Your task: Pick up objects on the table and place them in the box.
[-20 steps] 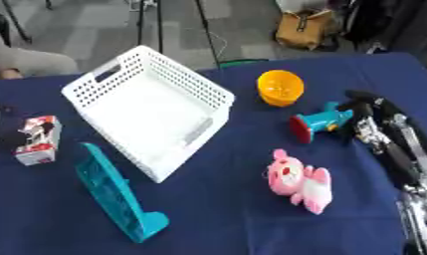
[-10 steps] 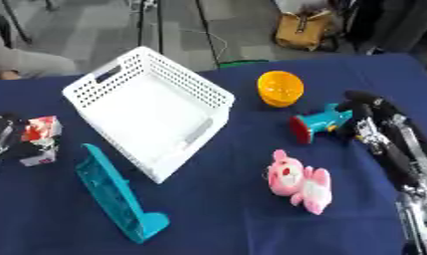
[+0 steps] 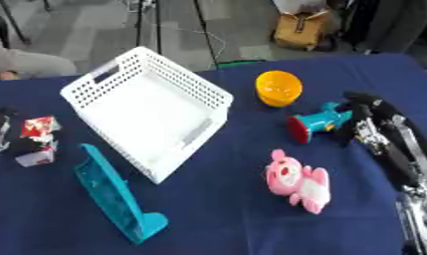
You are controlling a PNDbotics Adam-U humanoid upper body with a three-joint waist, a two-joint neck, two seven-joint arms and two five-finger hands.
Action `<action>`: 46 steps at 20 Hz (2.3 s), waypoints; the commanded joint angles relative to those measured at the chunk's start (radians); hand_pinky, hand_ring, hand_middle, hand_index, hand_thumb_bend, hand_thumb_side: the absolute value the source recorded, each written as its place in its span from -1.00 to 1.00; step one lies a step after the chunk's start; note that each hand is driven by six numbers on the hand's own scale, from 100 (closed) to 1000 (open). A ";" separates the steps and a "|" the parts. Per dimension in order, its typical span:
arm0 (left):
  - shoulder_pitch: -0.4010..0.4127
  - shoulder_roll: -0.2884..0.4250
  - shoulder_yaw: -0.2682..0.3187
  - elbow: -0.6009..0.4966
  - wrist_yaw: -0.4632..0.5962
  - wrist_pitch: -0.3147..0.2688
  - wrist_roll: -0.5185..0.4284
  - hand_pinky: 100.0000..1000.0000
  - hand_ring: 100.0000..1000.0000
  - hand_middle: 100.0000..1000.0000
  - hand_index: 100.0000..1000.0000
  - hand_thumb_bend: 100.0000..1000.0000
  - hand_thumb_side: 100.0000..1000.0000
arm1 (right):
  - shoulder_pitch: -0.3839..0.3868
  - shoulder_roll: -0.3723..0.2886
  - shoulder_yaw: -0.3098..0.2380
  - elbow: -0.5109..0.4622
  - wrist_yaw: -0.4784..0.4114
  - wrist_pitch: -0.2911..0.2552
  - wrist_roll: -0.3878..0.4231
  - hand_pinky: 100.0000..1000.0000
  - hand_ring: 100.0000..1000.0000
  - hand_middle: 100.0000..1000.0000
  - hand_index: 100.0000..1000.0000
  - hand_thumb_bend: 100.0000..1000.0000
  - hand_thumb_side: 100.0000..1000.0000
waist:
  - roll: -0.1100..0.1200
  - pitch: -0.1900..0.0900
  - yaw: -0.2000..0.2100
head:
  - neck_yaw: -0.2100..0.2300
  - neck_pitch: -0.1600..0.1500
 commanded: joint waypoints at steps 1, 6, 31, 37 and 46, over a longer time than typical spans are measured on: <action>-0.014 0.008 0.007 0.002 -0.017 0.009 -0.004 0.06 0.04 0.55 0.67 0.29 0.49 | -0.006 -0.013 -0.001 -0.010 -0.005 -0.004 0.002 -0.39 -0.17 0.22 0.62 -1.00 0.24 | -0.002 -0.017 -0.001 | -0.002 -0.007; -0.014 -0.012 0.012 0.033 -0.005 0.027 0.045 -0.01 0.00 0.56 0.66 0.21 0.43 | -0.006 -0.012 0.000 -0.009 -0.006 -0.005 0.004 -0.39 -0.17 0.22 0.62 -1.00 0.24 | -0.004 -0.018 -0.005 | -0.001 -0.006; -0.016 0.012 0.019 -0.075 0.191 0.004 0.183 -0.55 -0.33 0.52 0.52 -1.00 -0.86 | -0.004 -0.013 -0.003 -0.003 -0.006 -0.007 0.005 -0.39 -0.18 0.22 0.62 -1.00 0.24 | -0.004 -0.021 -0.006 | -0.006 -0.009; -0.032 0.082 0.058 -0.274 0.288 0.027 0.146 -0.56 -0.34 0.54 0.53 -1.00 -0.79 | -0.002 -0.014 -0.005 -0.001 -0.004 -0.006 0.004 -0.39 -0.18 0.22 0.62 -1.00 0.24 | -0.002 -0.024 -0.003 | -0.010 -0.008; -0.142 0.071 -0.064 -0.371 0.356 -0.050 0.067 -0.53 -0.31 0.53 0.54 -1.00 -0.97 | -0.002 -0.014 0.004 0.003 -0.006 -0.009 0.013 -0.39 -0.18 0.22 0.62 -1.00 0.24 | -0.005 -0.033 -0.019 | -0.002 -0.008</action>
